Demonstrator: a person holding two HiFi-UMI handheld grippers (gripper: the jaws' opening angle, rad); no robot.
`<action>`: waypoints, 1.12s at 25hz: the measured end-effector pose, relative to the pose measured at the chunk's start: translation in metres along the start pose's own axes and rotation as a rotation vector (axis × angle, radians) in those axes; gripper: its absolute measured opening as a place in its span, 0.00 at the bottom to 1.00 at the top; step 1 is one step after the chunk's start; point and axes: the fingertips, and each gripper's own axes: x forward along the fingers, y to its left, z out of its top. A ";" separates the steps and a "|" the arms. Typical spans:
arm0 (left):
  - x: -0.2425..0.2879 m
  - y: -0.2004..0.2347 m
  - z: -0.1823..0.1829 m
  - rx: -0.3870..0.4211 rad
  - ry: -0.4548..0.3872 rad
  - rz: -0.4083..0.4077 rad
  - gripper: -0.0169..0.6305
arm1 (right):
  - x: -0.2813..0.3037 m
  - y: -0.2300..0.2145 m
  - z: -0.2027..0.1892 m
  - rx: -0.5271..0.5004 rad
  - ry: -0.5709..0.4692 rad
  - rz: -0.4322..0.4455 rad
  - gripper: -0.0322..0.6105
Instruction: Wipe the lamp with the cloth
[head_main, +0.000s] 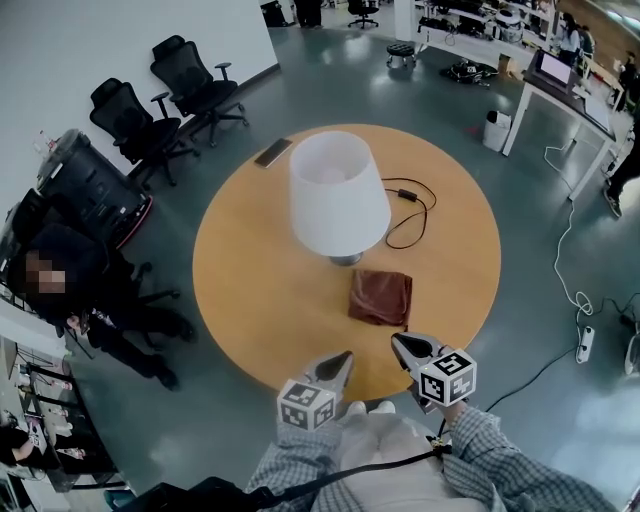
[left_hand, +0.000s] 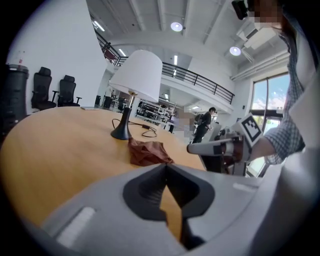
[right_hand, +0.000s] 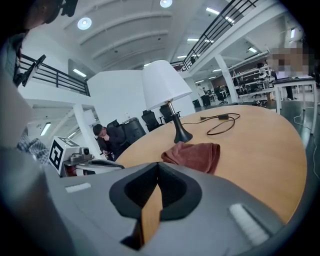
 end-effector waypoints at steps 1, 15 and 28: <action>0.000 0.000 -0.002 -0.007 0.000 0.001 0.03 | -0.001 -0.001 -0.002 0.002 0.004 -0.003 0.05; 0.034 0.065 0.052 -0.016 -0.052 -0.063 0.03 | 0.034 -0.028 0.016 -0.104 0.064 -0.102 0.06; 0.038 0.106 0.064 -0.090 -0.052 -0.005 0.03 | 0.116 -0.031 -0.039 -0.433 0.411 -0.020 0.40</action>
